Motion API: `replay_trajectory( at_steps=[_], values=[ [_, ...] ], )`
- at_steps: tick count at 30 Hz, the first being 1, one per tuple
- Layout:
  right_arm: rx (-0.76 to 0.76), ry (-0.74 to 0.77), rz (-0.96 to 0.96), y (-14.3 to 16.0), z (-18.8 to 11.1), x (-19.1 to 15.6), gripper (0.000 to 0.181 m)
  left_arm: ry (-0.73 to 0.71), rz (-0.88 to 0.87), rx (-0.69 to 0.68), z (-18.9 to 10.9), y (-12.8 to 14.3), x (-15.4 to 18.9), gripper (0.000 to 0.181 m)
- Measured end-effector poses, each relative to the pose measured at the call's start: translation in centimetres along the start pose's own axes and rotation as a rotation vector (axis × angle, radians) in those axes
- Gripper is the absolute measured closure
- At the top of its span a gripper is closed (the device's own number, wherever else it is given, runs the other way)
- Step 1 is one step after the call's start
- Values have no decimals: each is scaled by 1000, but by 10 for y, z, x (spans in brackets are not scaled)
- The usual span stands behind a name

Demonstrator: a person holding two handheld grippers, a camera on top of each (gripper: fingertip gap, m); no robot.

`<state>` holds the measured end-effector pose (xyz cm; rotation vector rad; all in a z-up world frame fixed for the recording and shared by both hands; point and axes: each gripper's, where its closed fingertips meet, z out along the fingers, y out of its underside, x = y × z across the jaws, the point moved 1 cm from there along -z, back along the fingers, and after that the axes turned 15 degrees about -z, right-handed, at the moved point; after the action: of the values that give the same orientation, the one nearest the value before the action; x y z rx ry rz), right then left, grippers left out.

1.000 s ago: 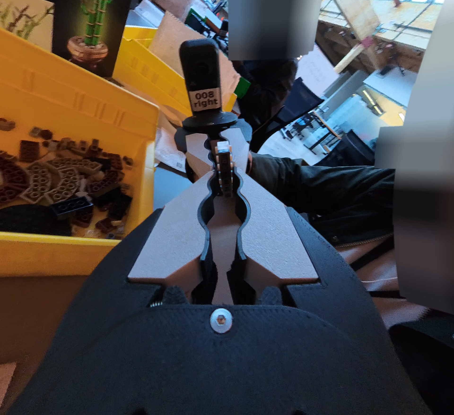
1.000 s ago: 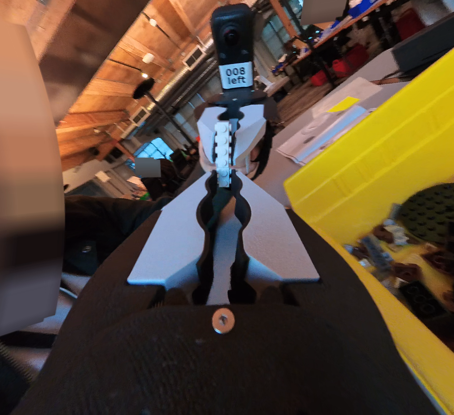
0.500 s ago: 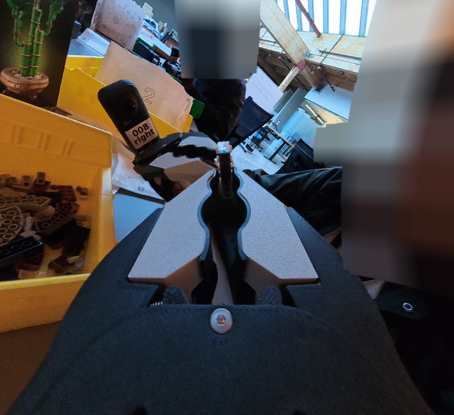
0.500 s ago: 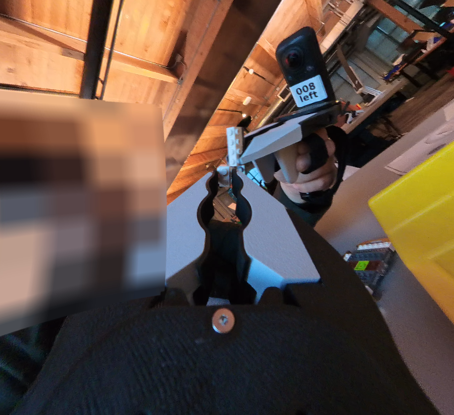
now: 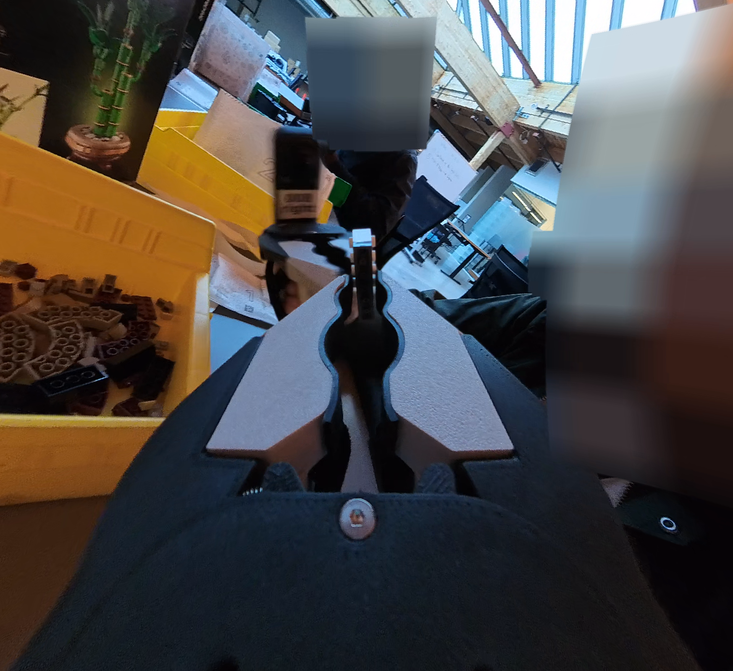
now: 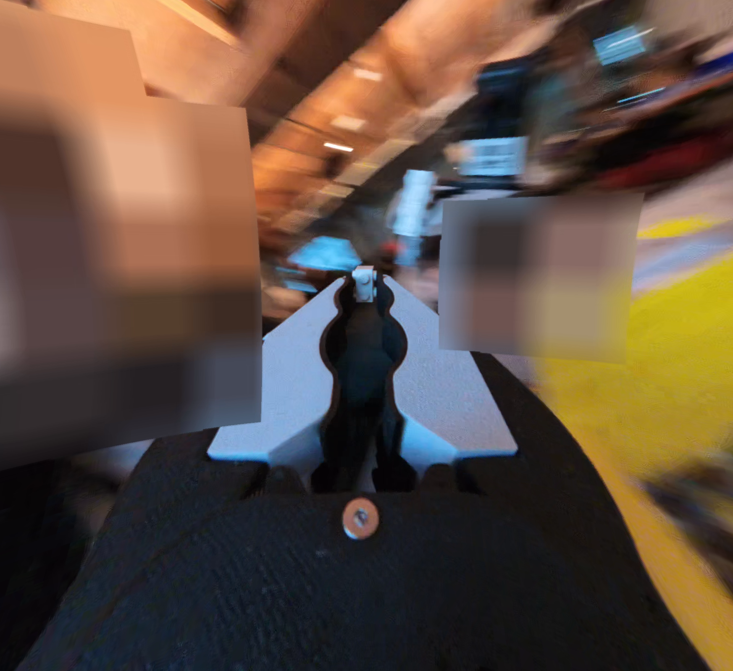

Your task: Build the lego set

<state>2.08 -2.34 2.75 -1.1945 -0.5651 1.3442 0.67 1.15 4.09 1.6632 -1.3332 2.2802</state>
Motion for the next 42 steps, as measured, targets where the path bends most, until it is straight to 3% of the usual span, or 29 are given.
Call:
replay_trajectory(
  at_steps=[1, 3, 5, 8, 9, 10, 12, 14, 16, 20, 23, 29, 31, 34, 42],
  values=[
    [-102, 225, -204, 8, -6, 24, 173, -17, 3, 6, -2, -1, -2, 173],
    [-300, 604, -590, 8, -30, 59, 172, -48, 7, 16, -5, -4, -6, 173],
    [-406, 822, -842, -5, -47, 70, 172, -70, 9, 22, -8, -5, -8, 172],
    [-543, 945, -759, 9, -62, 93, 170, -132, -2, 6, -8, -3, -17, 173],
    [-589, 971, -663, 19, -70, 103, 148, -162, -5, -7, -8, -1, -22, 173],
    [-601, 970, -592, 24, -74, 107, 134, -190, -10, -22, -8, 2, -27, 172],
    [-501, 961, -568, 11, -74, 102, 136, -220, -23, -56, -6, 7, -32, 172],
    [-362, 930, -602, -9, -70, 89, 142, -230, -23, -88, -3, 12, -34, 172],
    [-258, 775, -548, -12, -53, 72, 143, -266, -15, -127, -1, 18, -40, 172],
    [-99, 458, -158, 6, -25, 56, 143, -318, 1, -195, 5, 30, -48, 171],
    [-15, 339, 30, 9, -19, 52, 145, -333, 7, -227, 8, 35, -50, 171],
    [-135, 303, -13, 24, -10, 45, 150, -331, -17, -239, 10, 38, -52, 171],
    [-149, 285, -12, 27, -8, 42, 169, -319, -20, -245, 12, 39, -50, 171],
    [-141, 274, 5, 25, -8, 40, 173, -300, -16, -255, 13, 41, -46, 171],
    [-24, 7, 160, 8, 2, 6, 172, 3, -66, -274, 23, 44, 0, 172]
  ],
)
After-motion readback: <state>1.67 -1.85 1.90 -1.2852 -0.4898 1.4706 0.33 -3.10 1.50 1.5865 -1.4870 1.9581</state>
